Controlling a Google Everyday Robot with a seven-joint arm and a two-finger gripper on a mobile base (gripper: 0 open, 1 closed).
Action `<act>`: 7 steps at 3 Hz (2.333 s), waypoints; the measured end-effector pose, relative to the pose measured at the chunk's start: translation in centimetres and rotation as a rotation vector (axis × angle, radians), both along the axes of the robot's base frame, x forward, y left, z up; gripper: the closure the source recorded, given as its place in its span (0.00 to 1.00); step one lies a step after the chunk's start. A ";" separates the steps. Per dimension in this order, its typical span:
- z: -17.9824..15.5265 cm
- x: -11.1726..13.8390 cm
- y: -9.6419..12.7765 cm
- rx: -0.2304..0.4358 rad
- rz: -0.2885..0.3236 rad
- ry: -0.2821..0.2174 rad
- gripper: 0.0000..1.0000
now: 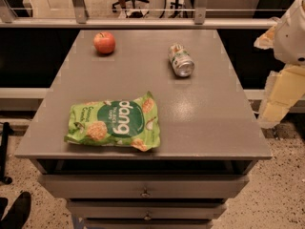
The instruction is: Place 7up can upright
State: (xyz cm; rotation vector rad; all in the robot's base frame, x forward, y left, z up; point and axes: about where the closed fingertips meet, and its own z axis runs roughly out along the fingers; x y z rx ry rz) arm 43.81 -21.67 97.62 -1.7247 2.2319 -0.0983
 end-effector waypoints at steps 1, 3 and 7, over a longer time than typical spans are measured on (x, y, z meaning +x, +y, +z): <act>0.0 0.0 0.0 0.000 0.000 0.000 0.00; 0.5 7.7 1.4 0.098 -0.068 -0.030 0.00; -3.9 29.8 5.2 0.414 -0.713 0.009 0.00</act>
Offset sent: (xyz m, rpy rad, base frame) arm 0.0250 0.0039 0.0023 0.0656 0.0086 -0.0235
